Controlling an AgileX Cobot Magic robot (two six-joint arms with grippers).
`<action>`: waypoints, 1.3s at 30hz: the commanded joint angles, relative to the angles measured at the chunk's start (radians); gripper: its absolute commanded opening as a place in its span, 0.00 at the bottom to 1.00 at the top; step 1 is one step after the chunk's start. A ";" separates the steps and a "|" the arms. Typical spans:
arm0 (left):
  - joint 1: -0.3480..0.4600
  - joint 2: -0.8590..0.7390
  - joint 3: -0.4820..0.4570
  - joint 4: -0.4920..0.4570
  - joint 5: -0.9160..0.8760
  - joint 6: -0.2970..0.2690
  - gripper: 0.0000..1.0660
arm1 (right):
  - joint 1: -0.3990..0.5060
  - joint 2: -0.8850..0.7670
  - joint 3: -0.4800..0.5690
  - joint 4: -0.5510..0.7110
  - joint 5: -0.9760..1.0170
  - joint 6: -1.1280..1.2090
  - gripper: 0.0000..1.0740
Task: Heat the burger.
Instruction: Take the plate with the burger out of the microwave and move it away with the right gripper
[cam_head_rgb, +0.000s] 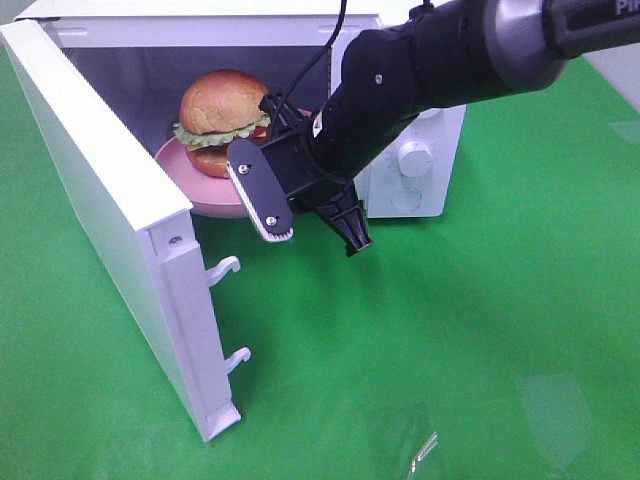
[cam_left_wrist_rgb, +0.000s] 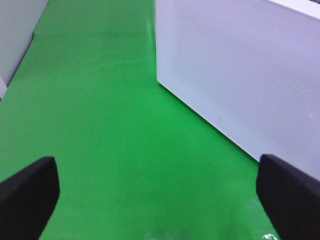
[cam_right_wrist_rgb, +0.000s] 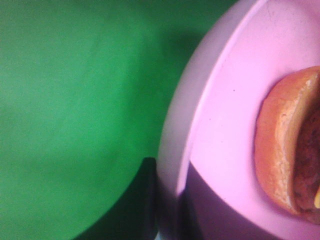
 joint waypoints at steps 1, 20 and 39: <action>0.000 -0.019 0.003 -0.002 -0.006 -0.001 0.94 | -0.010 -0.092 0.069 -0.008 -0.076 -0.010 0.00; 0.000 -0.019 0.003 -0.002 -0.006 -0.001 0.94 | -0.010 -0.324 0.294 -0.006 -0.125 -0.013 0.00; 0.000 -0.019 0.003 -0.002 -0.006 -0.001 0.94 | -0.010 -0.565 0.552 -0.006 -0.174 -0.005 0.00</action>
